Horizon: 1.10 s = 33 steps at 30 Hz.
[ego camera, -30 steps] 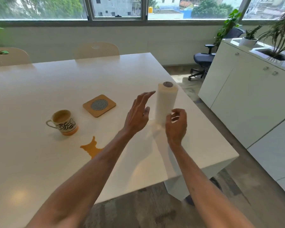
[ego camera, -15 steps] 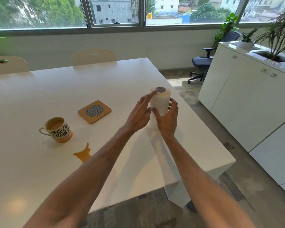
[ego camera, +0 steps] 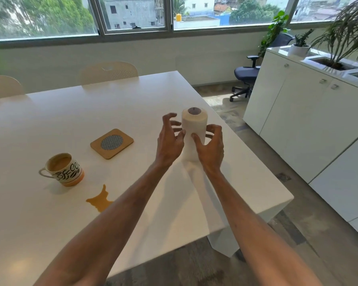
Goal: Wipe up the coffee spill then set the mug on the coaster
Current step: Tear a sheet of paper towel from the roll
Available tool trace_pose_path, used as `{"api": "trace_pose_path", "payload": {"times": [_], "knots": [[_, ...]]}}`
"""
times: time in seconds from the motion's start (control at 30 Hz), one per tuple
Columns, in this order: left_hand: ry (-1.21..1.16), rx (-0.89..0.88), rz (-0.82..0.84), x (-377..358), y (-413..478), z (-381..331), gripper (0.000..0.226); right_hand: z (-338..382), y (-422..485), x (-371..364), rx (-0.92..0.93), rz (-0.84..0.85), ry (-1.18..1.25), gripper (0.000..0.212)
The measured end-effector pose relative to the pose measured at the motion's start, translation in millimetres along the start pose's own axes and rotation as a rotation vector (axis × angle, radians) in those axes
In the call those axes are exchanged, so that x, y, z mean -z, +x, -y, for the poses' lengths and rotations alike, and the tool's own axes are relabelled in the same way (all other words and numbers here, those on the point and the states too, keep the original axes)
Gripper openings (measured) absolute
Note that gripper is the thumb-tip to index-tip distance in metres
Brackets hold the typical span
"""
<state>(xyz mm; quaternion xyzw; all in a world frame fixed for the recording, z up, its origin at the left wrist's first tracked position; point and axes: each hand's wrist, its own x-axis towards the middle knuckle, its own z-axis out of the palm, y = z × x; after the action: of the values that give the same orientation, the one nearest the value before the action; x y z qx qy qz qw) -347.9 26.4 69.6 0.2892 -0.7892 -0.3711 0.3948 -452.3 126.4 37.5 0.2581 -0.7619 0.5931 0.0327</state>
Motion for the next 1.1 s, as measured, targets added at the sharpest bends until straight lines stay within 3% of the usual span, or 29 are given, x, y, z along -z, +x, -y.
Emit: {"api": "trace_pose_path", "payload": {"times": [0.17,0.3,0.43,0.57,0.67,0.8,0.87,1.0,1.1], "knots": [[0.005,0.087,0.014,-4.8,-3.6,4.1,0.034,3.3,-3.8,-1.9,-0.004,0.006,-0.027,0.058],[0.003,0.057,0.030,-1.5,-7.2,4.5,0.019,6.7,-7.3,-1.4,-0.007,0.014,-0.032,0.059],[-0.049,-0.022,0.119,1.1,-12.4,4.8,0.017,19.4,-12.3,0.0,-0.035,-0.006,0.014,0.073],[-0.149,-0.091,0.309,2.3,-19.7,7.2,0.024,33.6,-11.7,0.7,-0.082,-0.025,-0.052,0.090],[-0.151,-0.102,0.310,6.2,-20.5,5.7,0.035,35.0,-11.5,4.1,-0.113,-0.057,-0.058,0.068],[0.096,-0.230,-0.041,16.0,-15.1,-6.4,0.033,32.0,-4.5,10.4,-0.122,-0.141,-0.129,0.026],[0.156,-0.282,-0.105,17.0,-3.0,-16.5,0.033,29.9,-0.4,12.9,-0.108,-0.190,-0.175,0.015],[0.337,-0.297,0.071,5.2,25.1,-33.2,0.062,27.6,6.9,21.4,-0.107,-0.239,-0.179,0.025],[0.427,-0.267,0.177,-2.9,34.2,-34.5,0.061,23.2,12.2,33.4,-0.139,-0.226,-0.144,0.029]]}}
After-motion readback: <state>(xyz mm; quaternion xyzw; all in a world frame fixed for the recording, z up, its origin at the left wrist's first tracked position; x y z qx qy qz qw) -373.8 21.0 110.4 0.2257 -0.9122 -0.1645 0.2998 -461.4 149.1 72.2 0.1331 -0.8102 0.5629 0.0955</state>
